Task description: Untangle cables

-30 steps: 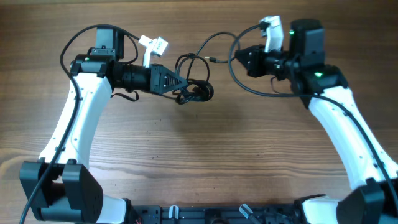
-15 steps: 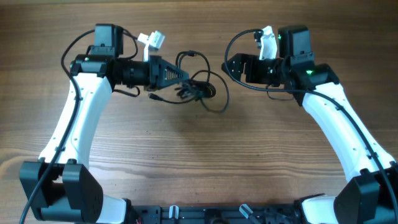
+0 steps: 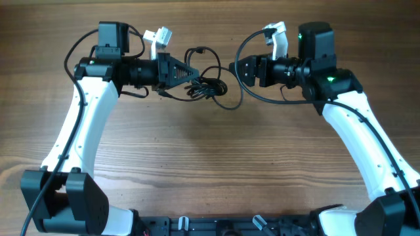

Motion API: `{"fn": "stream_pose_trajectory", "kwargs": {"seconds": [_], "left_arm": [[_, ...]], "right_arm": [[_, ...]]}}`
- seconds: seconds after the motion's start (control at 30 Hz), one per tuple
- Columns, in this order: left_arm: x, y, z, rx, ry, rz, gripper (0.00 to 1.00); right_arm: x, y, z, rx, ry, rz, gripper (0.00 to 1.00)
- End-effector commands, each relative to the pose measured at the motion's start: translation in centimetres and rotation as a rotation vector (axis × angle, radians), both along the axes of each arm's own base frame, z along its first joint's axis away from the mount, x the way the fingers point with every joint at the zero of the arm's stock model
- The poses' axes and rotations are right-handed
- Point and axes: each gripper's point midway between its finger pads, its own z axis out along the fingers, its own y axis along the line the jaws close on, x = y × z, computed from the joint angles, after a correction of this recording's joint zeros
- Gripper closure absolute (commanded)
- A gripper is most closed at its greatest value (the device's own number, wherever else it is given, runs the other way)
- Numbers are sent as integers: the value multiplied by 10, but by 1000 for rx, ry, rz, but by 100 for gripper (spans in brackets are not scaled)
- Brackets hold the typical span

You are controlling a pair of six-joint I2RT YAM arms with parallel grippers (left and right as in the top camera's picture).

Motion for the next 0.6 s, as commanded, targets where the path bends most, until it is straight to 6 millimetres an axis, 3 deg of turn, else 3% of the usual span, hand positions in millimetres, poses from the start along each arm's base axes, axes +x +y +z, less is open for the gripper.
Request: {"fn": "stream_pose_trajectory", "kwargs": {"seconds": [0.0, 0.17, 0.27, 0.33, 0.4, 0.57], "left_arm": [[-17, -9, 34, -126, -267, -158, 96], [-30, -11, 57, -265, -302, -229, 96], [-32, -11, 58, -275, -292, -232, 96], [-32, -11, 58, -275, -287, -231, 96], [-32, -11, 56, -266, -277, -226, 96], [-29, -9, 36, -166, -201, -176, 96]], "right_arm": [[-10, 17, 19, -9, -116, 92, 25], [-8, 28, 10, -56, -124, 80, 33], [-7, 33, 12, -45, -137, 85, 52], [-3, 34, 17, -36, -165, 82, 78], [4, 34, 27, -17, -200, 61, 96], [26, 11, 73, 63, -260, -119, 96]]}}
